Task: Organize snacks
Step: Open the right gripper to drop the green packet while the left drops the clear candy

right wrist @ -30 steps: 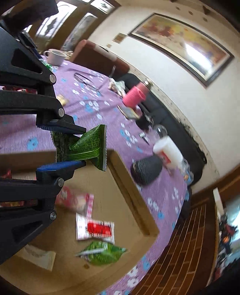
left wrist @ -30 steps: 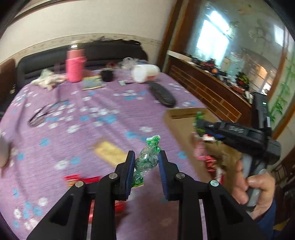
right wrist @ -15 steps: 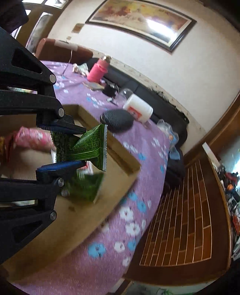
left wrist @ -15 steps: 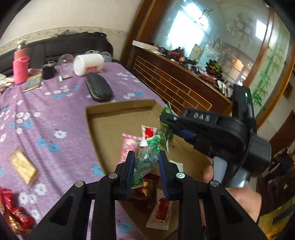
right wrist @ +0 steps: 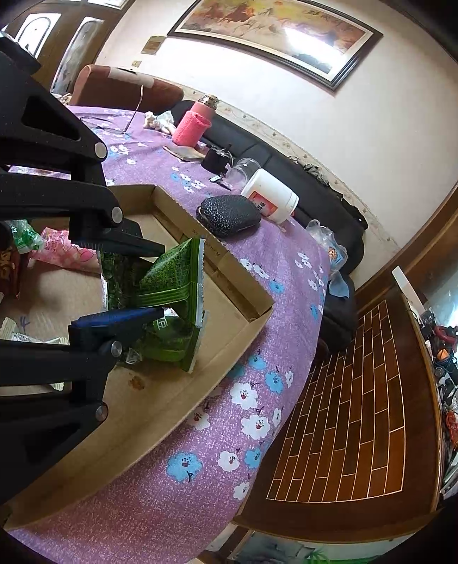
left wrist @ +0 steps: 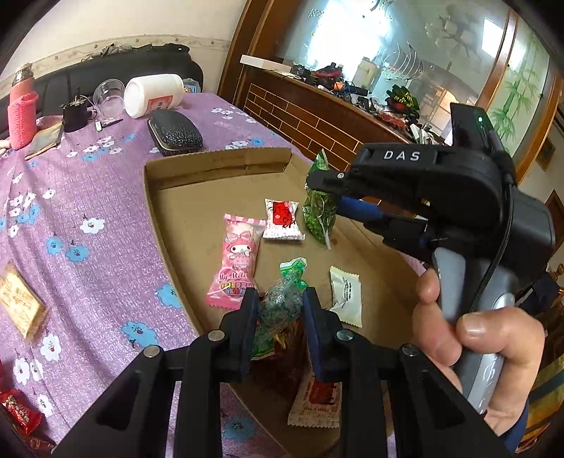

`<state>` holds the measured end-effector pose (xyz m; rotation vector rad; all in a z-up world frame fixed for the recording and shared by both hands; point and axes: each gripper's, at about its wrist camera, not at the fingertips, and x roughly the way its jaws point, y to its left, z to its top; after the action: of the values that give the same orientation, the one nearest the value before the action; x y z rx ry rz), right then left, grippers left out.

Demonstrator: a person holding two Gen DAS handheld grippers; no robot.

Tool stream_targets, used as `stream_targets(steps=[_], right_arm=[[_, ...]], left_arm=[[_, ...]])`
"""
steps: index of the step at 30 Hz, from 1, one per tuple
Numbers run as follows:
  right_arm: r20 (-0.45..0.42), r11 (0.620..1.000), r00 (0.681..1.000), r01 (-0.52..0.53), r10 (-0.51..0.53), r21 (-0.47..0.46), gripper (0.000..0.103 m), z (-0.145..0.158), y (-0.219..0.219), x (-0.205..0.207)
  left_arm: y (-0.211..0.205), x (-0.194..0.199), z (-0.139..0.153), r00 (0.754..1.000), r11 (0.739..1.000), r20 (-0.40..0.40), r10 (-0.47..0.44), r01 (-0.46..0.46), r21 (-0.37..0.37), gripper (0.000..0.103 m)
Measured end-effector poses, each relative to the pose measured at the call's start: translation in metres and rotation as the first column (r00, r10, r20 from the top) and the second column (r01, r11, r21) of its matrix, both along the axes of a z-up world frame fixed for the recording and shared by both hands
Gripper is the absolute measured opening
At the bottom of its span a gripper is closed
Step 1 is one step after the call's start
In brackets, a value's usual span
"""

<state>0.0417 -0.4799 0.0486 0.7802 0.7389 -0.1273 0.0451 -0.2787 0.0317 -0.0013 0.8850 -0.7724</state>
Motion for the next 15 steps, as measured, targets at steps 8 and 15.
stream_targets(steps=[8, 15], right_arm=[[-0.011, 1.000, 1.000, -0.013, 0.013, -0.003, 0.030, -0.0026, 0.0036, 0.0027], [-0.023, 1.000, 1.000, -0.018, 0.018, -0.003, 0.030, -0.0046, 0.0043, 0.0033]], left_arm=[[-0.0040, -0.0044, -0.0040, 1.000, 1.000, 0.027, -0.009, 0.008, 0.030, 0.025], [-0.0056, -0.0092, -0.0043, 0.999, 0.999, 0.049, -0.019, 0.017, 0.046, 0.025]])
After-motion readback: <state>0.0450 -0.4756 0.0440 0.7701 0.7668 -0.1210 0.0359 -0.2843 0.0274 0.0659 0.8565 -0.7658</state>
